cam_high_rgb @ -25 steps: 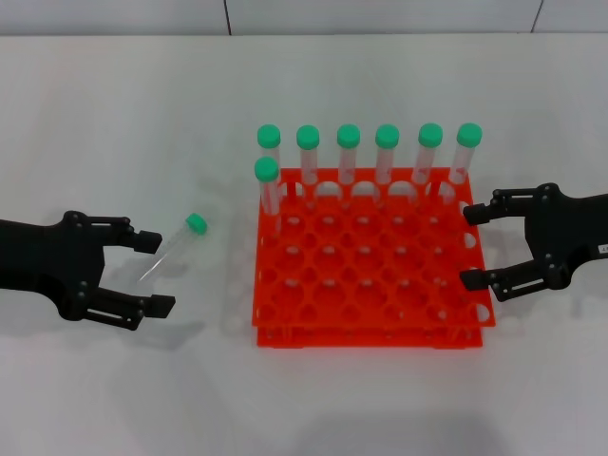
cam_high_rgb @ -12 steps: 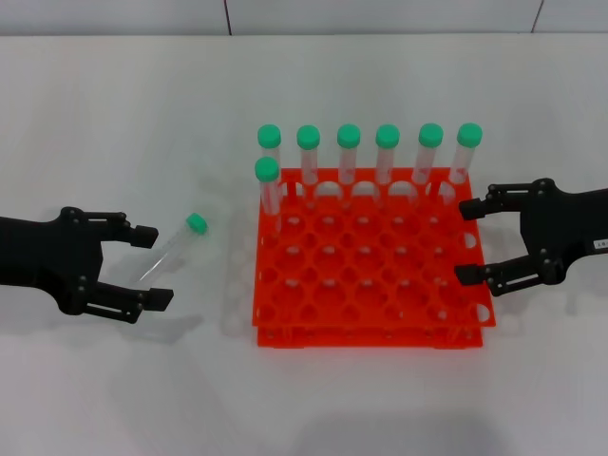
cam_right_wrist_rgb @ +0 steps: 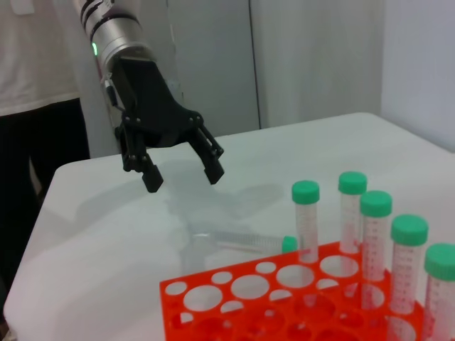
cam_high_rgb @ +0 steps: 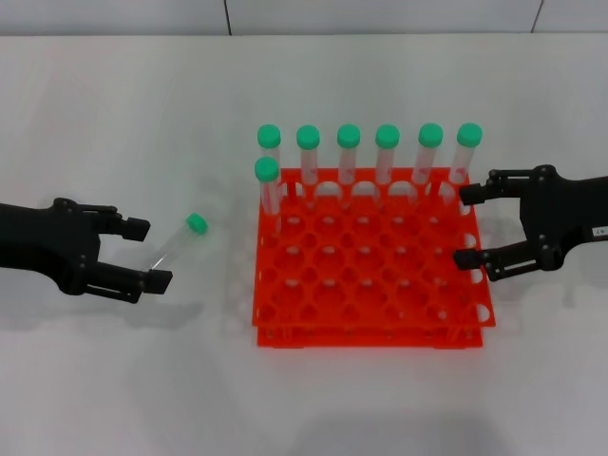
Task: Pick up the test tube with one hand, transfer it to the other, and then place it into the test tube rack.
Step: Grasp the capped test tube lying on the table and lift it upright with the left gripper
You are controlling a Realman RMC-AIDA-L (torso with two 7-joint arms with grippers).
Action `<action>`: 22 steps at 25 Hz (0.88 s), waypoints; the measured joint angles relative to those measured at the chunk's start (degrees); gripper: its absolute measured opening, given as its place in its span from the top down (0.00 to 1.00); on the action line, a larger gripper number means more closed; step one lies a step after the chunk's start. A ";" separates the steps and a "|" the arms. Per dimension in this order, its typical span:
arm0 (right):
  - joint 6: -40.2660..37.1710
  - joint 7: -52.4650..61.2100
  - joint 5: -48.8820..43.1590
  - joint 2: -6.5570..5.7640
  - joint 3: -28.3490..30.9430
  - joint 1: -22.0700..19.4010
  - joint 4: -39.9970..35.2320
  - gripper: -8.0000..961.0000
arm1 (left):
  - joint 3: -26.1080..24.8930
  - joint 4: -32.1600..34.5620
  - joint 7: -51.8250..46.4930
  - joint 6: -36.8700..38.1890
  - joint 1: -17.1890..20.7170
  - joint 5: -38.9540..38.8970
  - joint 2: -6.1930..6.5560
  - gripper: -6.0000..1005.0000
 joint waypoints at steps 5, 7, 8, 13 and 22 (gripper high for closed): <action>-0.23 0.05 -0.29 0.22 0.41 0.03 -0.22 0.09 | 0.04 2.98 -8.40 0.46 -0.58 0.42 -0.15 0.13; -0.34 0.08 -0.28 0.25 0.41 0.04 -0.37 0.09 | 0.11 3.61 -11.70 1.45 -1.22 0.78 0.04 0.13; -0.33 0.09 -0.28 0.27 0.41 0.04 -0.43 0.09 | 0.18 3.71 -13.18 2.06 -1.72 1.40 0.12 0.13; 0.00 0.10 -0.31 0.47 0.41 0.04 -0.63 0.09 | 1.31 3.80 -21.05 3.01 -4.48 8.03 0.14 0.13; 0.49 -0.26 -0.35 1.02 0.41 -0.03 -0.81 0.09 | 4.58 3.91 -31.07 0.11 -8.18 17.00 0.12 0.13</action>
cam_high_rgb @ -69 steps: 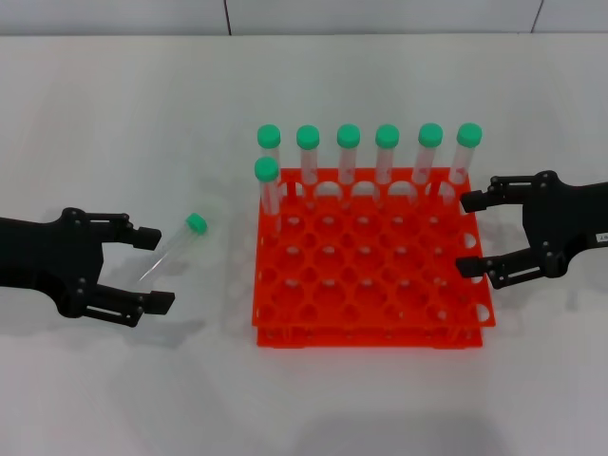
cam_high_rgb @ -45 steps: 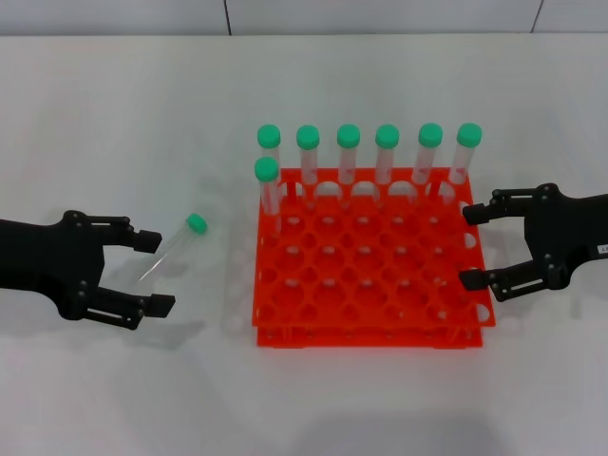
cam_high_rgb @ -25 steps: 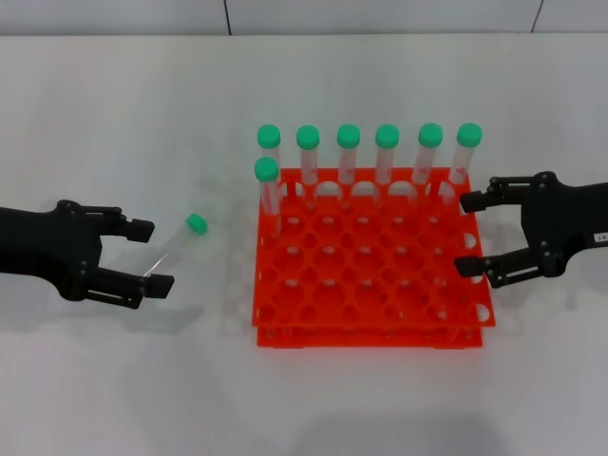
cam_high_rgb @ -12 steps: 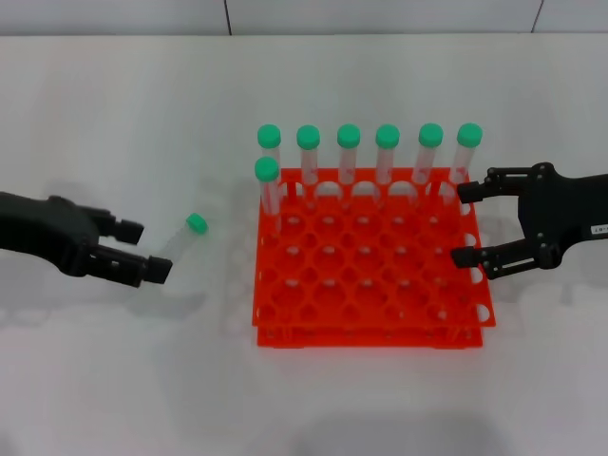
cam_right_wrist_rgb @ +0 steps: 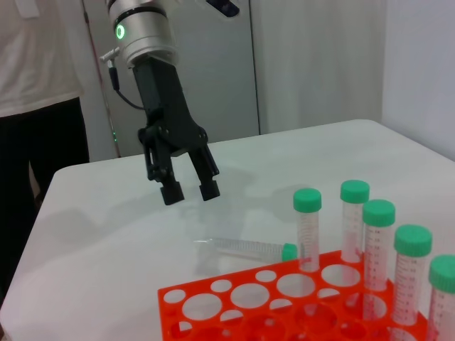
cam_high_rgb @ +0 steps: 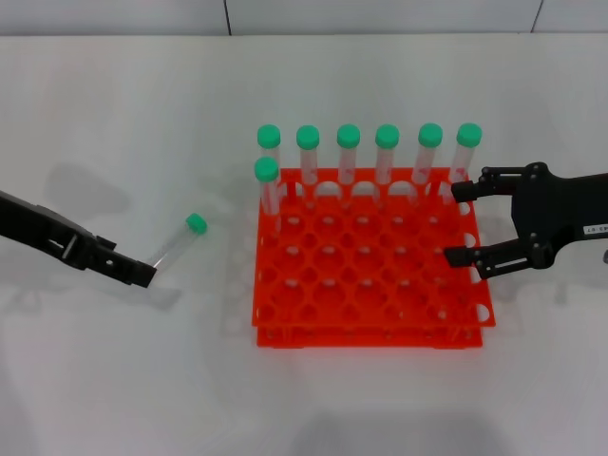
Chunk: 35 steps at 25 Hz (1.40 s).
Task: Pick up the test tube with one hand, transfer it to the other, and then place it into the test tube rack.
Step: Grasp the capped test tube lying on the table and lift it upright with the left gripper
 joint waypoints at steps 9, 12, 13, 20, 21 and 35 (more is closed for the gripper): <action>0.52 -0.11 -0.02 0.56 -0.01 -0.01 0.01 0.09 | 3.83 0.00 -4.11 -3.52 -2.56 7.29 -0.72 0.13; 0.53 -0.11 -0.02 0.64 -0.01 0.05 -0.01 0.09 | 4.80 -0.26 -4.88 -4.39 -3.12 8.51 -0.96 0.13; 0.52 -0.10 -0.02 0.64 -0.01 0.06 -0.02 0.09 | 4.97 -0.38 -4.98 -4.73 -3.30 8.87 -1.07 0.13; 0.52 -0.06 -0.01 0.76 -0.01 0.07 -0.04 0.09 | 8.34 -0.75 -7.79 -7.86 -4.04 11.47 -1.97 0.13; 0.52 -0.06 -0.01 0.77 -0.01 0.07 -0.05 0.09 | 8.84 -0.91 -8.13 -8.33 -4.11 11.52 -2.04 0.13; 1.04 -0.14 -0.01 1.32 -0.01 0.00 -0.05 0.09 | 11.47 -5.28 -10.96 -10.44 -6.79 15.10 -3.73 0.14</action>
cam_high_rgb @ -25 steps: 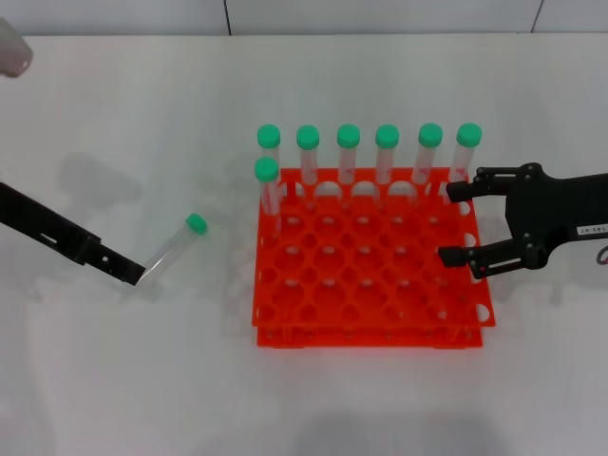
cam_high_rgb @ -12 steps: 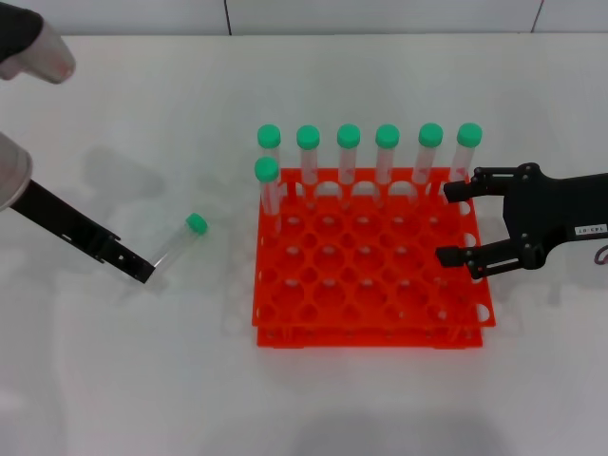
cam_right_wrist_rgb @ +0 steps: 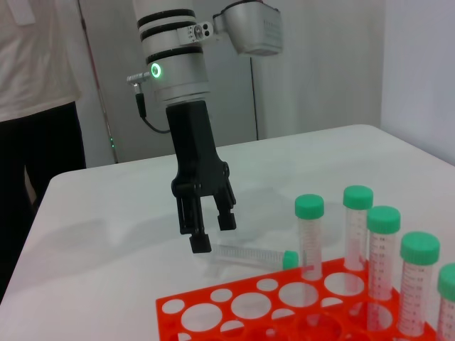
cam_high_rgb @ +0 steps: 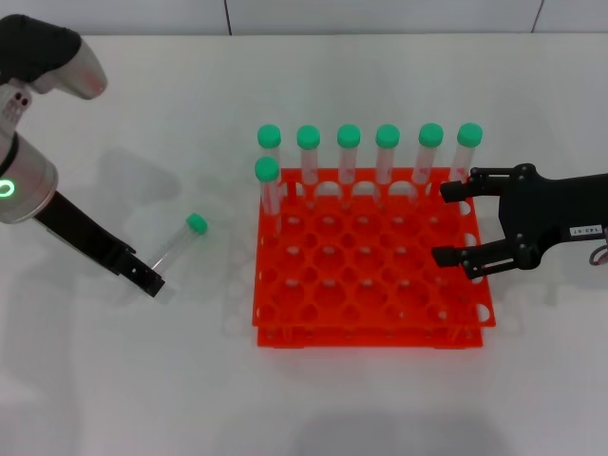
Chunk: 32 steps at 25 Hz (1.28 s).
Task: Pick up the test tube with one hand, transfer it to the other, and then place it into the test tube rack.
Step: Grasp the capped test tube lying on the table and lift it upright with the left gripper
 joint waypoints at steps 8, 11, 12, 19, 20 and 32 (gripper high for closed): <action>0.76 -0.16 0.00 0.02 0.00 0.01 0.01 0.09 | 0.31 -0.51 -0.79 -1.00 -0.91 1.73 -0.95 0.14; 1.18 -0.21 0.00 0.02 0.00 -0.03 0.01 0.09 | 2.47 -0.62 -1.73 -1.66 -0.96 1.86 -1.13 0.14; 1.29 -0.23 0.00 0.01 0.00 -0.03 0.01 0.09 | 3.48 -0.58 -2.29 -1.86 -0.96 1.96 -1.13 0.14; 1.56 -0.25 0.00 -0.04 0.00 0.46 0.00 0.09 | 5.31 -0.50 -3.81 -2.20 -1.63 2.18 -1.13 0.20; 1.56 -0.26 0.00 -0.03 0.00 0.48 0.00 0.09 | 5.31 -0.57 -3.83 -2.21 -1.67 2.19 -1.13 0.23; 1.62 -0.27 0.00 0.11 0.00 0.51 -0.06 0.09 | 5.35 -0.91 -3.61 -2.44 -1.78 2.09 -1.20 0.45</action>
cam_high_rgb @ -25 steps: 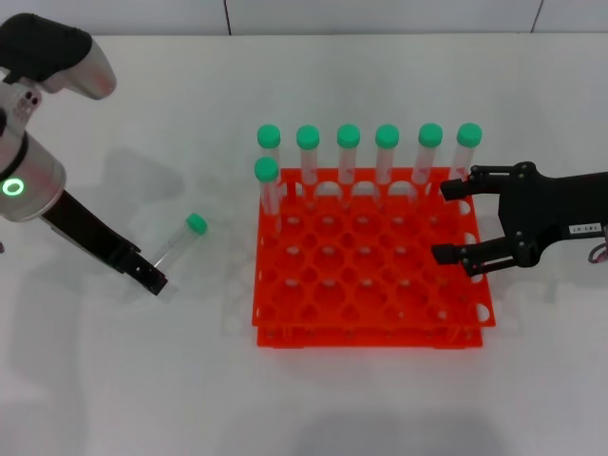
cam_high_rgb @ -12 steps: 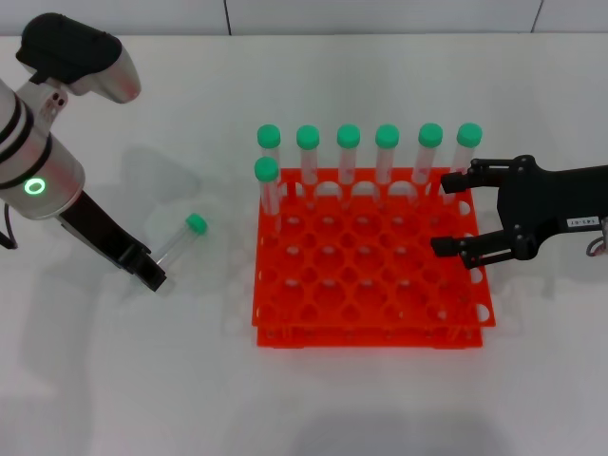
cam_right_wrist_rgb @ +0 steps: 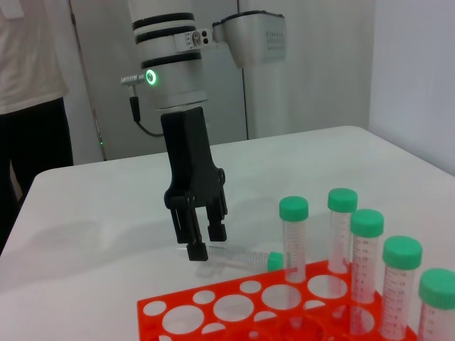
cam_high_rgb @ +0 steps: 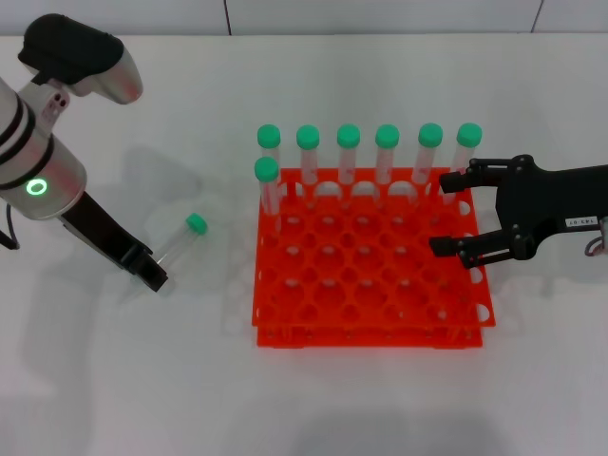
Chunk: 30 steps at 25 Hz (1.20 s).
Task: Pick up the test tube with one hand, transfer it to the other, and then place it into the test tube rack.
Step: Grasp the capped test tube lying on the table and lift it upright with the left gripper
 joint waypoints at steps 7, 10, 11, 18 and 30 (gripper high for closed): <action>0.10 0.00 0.00 0.15 -0.15 0.03 0.00 0.09 | 0.91 -2.50 0.06 -0.80 -0.73 0.02 -0.02 0.49; 0.11 0.00 0.00 0.16 -0.16 0.04 0.01 0.09 | 1.91 -2.64 -0.12 -1.14 -0.75 0.02 -0.05 0.51; 0.14 0.00 0.00 0.17 -0.11 0.06 0.01 0.09 | 2.08 -2.64 -0.12 -1.16 -0.75 0.00 -0.06 0.52; 0.70 0.00 0.00 0.18 -0.22 0.09 0.05 0.09 | 2.26 -2.74 -0.15 -1.29 -0.74 0.03 -0.11 0.57; 0.78 0.00 0.00 0.17 0.00 0.04 0.10 0.09 | 1.88 -1.86 -0.18 -1.54 -0.57 -0.11 -0.09 0.80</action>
